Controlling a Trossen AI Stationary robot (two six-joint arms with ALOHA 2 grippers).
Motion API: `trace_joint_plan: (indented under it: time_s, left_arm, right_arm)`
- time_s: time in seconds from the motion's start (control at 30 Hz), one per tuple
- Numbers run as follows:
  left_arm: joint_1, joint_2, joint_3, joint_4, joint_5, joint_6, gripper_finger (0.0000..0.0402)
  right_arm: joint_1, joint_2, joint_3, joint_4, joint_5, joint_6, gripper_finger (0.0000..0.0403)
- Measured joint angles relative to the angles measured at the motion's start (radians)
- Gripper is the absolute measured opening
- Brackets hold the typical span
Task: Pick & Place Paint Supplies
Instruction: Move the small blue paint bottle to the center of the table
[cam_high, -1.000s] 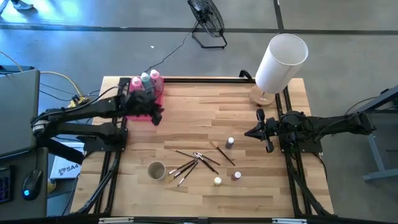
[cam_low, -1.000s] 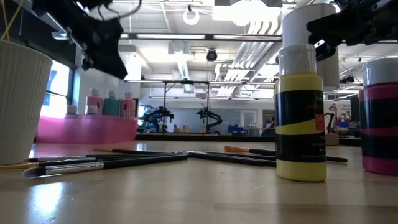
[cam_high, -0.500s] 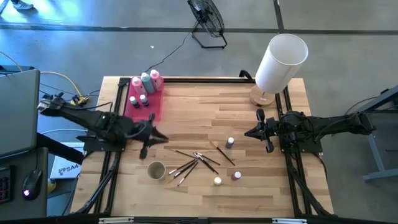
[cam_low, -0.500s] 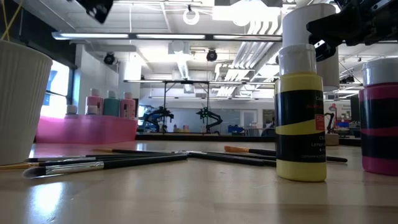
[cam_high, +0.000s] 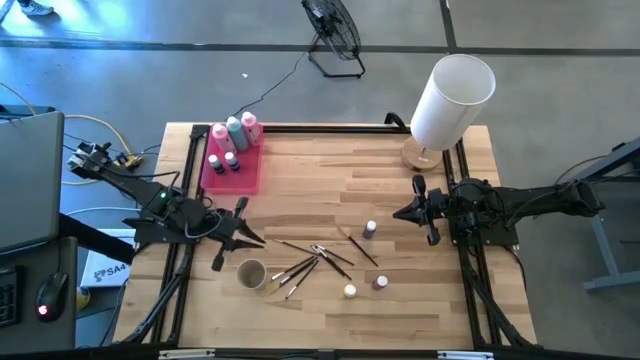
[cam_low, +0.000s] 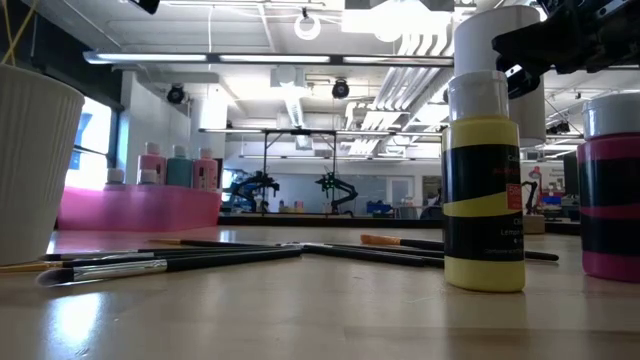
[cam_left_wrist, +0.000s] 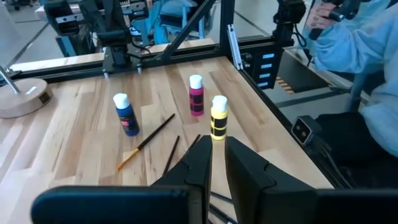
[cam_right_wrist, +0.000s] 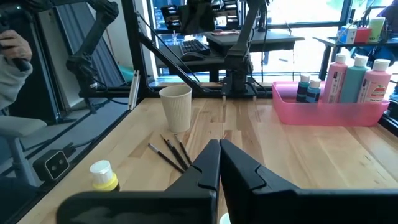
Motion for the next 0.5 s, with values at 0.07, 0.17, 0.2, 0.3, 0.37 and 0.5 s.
trace_joint_plan:
  time_s: [0.07, 0.17, 0.2, 0.3, 0.37, 0.5]
  left_arm:
    - [0.000, 0.000, 0.000, 0.000, -0.008, -0.001, 0.0039]
    - [0.000, 0.000, 0.000, 0.000, -0.036, -0.001, 0.0039]
    - [0.000, 0.000, 0.000, -0.001, -0.041, -0.001, 0.0039]
    - [0.000, 0.000, 0.000, -0.019, -0.042, 0.002, 0.0039]
    - [0.000, 0.000, 0.000, -0.027, -0.042, 0.011, 0.0039]
    - [0.000, 0.000, 0.000, -0.038, -0.069, 0.013, 0.0039]
  right_arm:
    - [0.000, 0.000, 0.000, 0.000, 0.000, 0.002, 0.0003]
    - [0.000, 0.001, 0.000, 0.000, 0.000, 0.020, 0.0003]
    - [0.000, 0.003, 0.000, 0.000, 0.000, 0.023, 0.0003]
    - [0.000, 0.004, 0.000, 0.000, 0.000, 0.024, 0.0003]
    - [0.000, 0.004, 0.000, 0.000, 0.004, 0.024, 0.0003]
    - [0.000, 0.004, 0.000, 0.001, 0.004, 0.025, 0.0003]
